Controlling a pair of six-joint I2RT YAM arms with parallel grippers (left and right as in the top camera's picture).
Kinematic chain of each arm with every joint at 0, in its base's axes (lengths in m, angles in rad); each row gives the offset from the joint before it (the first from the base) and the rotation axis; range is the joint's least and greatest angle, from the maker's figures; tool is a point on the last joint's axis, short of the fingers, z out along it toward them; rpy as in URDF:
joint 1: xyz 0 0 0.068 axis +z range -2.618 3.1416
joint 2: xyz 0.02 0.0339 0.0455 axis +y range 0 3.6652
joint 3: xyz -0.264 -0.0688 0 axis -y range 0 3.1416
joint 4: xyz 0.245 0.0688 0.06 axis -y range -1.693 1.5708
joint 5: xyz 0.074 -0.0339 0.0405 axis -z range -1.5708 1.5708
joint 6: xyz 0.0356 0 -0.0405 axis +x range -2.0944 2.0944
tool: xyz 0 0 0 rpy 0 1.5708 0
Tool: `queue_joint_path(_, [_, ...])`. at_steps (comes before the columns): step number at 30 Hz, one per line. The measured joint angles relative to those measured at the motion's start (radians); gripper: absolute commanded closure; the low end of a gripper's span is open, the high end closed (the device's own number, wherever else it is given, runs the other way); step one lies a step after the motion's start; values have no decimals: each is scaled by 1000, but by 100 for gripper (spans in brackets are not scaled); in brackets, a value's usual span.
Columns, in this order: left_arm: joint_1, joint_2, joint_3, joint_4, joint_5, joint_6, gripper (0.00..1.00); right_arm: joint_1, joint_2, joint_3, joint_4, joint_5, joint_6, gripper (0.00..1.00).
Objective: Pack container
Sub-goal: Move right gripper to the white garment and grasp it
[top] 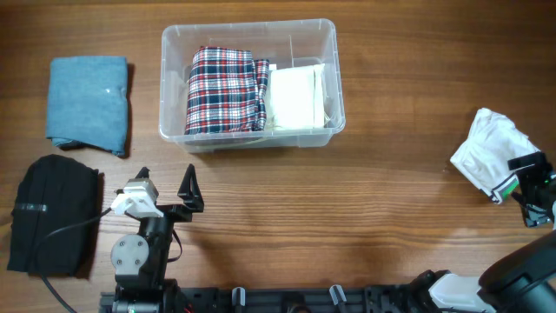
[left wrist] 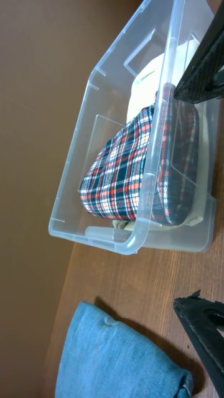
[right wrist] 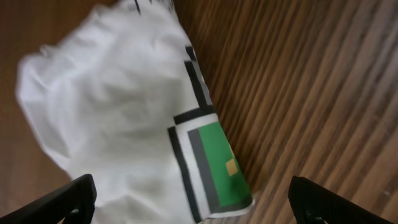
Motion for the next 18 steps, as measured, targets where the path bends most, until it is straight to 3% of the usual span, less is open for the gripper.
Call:
queue_joint_path(9, [0,0,0,0,0,0,0,0,54,-10,26,-58,-108,0])
queue_joint_path(18, [0,0,0,0,0,0,0,0,56,-111,176,-160,-130,1])
